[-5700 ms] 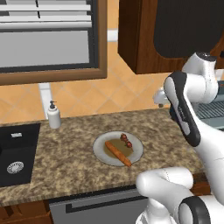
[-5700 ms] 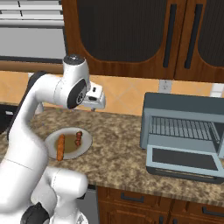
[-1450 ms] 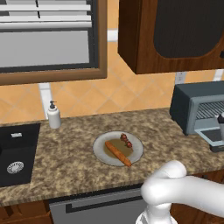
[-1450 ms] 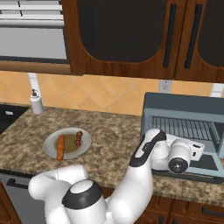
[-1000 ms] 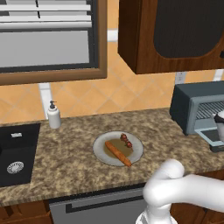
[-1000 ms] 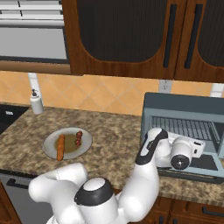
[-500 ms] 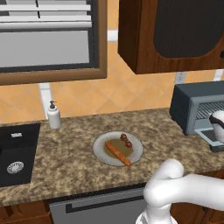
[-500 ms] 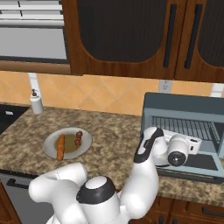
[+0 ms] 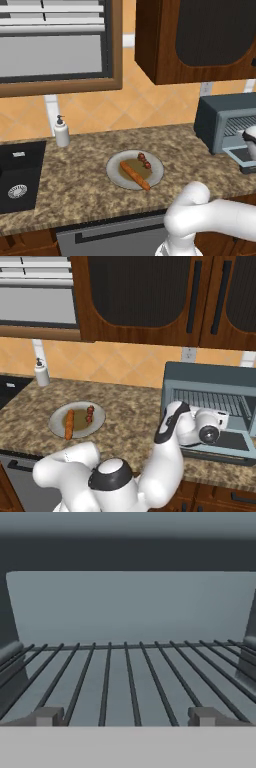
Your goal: Pick up the kebab skewer and baguette bread, and place them inside the toaster oven. Close the toaster oven door and start by setting the timer.
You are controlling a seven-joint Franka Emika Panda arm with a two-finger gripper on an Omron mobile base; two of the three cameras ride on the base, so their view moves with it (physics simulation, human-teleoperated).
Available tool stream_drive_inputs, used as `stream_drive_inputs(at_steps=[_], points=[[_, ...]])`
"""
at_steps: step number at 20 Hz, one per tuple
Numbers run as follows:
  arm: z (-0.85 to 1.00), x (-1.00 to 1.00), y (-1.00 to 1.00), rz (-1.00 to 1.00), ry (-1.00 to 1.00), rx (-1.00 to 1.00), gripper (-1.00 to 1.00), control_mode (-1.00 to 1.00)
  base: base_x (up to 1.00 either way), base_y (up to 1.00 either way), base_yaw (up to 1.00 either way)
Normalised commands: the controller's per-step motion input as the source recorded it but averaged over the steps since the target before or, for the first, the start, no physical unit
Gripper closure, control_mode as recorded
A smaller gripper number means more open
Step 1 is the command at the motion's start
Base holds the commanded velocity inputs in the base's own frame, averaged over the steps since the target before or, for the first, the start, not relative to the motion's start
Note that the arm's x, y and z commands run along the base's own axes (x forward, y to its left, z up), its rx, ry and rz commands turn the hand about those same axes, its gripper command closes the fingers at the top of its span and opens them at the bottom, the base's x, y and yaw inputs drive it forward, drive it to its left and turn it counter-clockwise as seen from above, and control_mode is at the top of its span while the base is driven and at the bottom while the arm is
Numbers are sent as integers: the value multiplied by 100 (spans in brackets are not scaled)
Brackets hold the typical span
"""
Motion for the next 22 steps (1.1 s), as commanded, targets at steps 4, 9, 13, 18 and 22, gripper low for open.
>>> stream_drive_inputs(at_steps=[4, 9, 13, 18, 22], points=[[0, 33, 0, 0, 20, 0, -100, -100, 0, 0, 0], [-12, 24, 2, 0, 20, -1, -100, -100, 0, 0, 0], [-91, -25, 0, 0, 18, 0, -100, -100, 0, 0, 0], [-100, -77, -2, 0, 10, 0, -100, -100, 0, 0, 0], [-100, -100, -10, 0, 6, 0, -100, -100, 0, 0, 0]])
